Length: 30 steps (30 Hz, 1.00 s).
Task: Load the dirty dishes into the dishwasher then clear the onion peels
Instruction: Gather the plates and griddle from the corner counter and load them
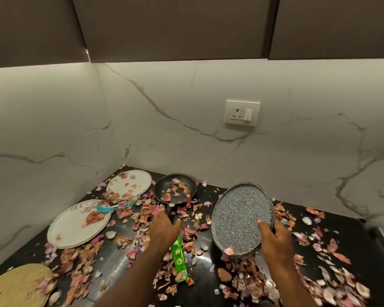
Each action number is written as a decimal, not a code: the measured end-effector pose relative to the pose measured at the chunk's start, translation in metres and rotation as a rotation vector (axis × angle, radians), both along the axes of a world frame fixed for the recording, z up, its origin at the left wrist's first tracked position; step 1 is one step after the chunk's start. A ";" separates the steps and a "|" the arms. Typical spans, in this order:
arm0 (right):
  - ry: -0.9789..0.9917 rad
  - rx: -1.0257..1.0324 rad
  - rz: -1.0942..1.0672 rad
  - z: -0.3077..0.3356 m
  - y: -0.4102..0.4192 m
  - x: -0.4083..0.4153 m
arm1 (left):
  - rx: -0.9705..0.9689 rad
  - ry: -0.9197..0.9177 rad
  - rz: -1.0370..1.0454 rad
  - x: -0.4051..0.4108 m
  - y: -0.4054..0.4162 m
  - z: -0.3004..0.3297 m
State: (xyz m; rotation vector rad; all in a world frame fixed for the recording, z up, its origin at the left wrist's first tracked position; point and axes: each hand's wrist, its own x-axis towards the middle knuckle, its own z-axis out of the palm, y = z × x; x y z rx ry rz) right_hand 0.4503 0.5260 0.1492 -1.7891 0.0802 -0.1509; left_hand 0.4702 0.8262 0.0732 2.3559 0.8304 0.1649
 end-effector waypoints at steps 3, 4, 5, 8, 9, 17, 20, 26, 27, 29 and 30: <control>0.009 0.103 -0.079 0.005 -0.017 -0.001 | -0.142 0.162 0.079 0.029 0.010 -0.014; 0.006 0.117 -0.093 0.006 -0.021 -0.002 | -0.168 0.182 0.098 0.036 0.010 -0.017; 0.013 0.125 -0.112 0.006 -0.026 -0.003 | -0.181 0.194 0.118 0.041 0.009 -0.020; 0.043 0.160 -0.199 0.005 -0.039 -0.004 | -0.197 0.171 0.157 0.045 0.000 -0.016; 0.050 0.163 -0.227 0.003 -0.044 -0.004 | -0.208 0.134 0.162 0.046 -0.004 -0.013; 0.078 0.185 -0.344 -0.012 -0.048 0.000 | -1.317 -0.247 0.264 0.023 -0.023 0.021; 0.079 0.186 -0.312 -0.010 -0.034 0.000 | -1.838 -0.252 0.146 0.005 -0.028 0.032; 0.079 0.225 -0.235 -0.009 -0.010 0.003 | -2.360 -0.229 0.133 -0.020 -0.024 0.004; 0.079 0.226 -0.234 -0.008 -0.008 0.003 | -2.364 -0.221 0.156 -0.024 -0.024 0.002; 0.077 0.229 -0.232 -0.006 -0.004 0.002 | -2.235 -0.218 0.204 -0.030 -0.025 0.007; 0.078 0.235 -0.237 -0.005 -0.004 0.001 | -2.103 -0.217 0.220 -0.032 -0.026 0.012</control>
